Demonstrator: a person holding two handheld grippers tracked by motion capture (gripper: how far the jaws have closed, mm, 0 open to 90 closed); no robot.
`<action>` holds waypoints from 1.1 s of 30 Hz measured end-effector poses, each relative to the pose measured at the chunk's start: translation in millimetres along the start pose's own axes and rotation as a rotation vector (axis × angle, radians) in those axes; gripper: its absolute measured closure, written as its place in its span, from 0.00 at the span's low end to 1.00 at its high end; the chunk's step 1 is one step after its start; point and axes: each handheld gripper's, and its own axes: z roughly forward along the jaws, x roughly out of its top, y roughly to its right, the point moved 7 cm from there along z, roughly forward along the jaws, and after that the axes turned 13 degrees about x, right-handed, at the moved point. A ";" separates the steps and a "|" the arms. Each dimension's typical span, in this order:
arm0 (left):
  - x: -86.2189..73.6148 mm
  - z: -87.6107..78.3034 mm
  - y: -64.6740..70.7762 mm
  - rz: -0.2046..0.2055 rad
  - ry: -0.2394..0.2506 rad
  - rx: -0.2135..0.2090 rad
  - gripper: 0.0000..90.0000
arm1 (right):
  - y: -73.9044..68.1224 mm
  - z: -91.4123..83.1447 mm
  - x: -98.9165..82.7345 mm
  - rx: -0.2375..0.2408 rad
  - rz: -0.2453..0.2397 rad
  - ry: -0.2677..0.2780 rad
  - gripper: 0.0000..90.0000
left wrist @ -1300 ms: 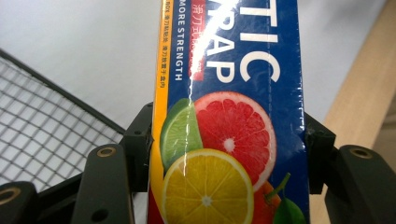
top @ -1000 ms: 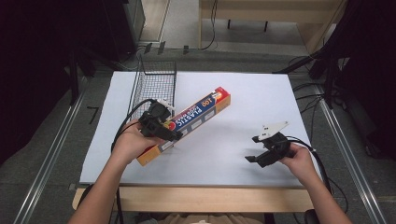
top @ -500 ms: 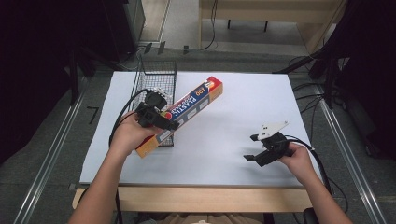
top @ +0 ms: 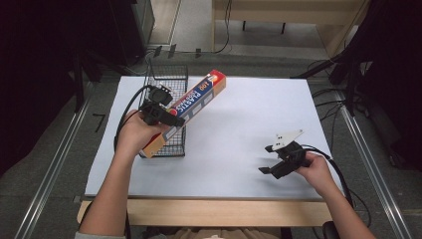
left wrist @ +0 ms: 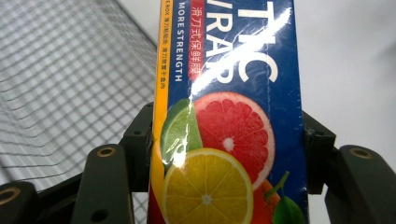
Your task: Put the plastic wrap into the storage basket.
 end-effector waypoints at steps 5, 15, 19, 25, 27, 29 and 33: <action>5.4 7.7 -17.7 -0.073 -0.016 0.055 0.44 | 0.5 0.5 -1.1 0.001 0.002 -0.011 0.23; 7.1 20.7 -44.7 -0.205 -0.038 0.097 0.44 | 0.4 0.9 -1.4 0.000 0.000 -0.014 0.23; 7.5 21.2 -51.6 -0.253 -0.039 0.126 0.44 | 0.7 1.3 -1.7 0.002 0.000 -0.017 0.23; 13.2 28.9 -61.4 -0.306 -0.052 0.171 0.44 | 0.2 2.2 -1.9 -0.002 -0.009 -0.025 0.23; 16.0 31.0 -63.1 -0.326 -0.059 0.198 0.44 | -0.1 2.2 -1.7 0.001 -0.010 -0.023 0.23; 18.8 32.9 -64.5 -0.337 -0.067 0.219 0.44 | 0.2 2.2 -1.8 0.000 -0.010 -0.025 0.23; 22.4 37.8 -63.7 -0.357 -0.070 0.231 0.43 | -0.7 2.3 -1.7 0.002 -0.015 -0.027 0.23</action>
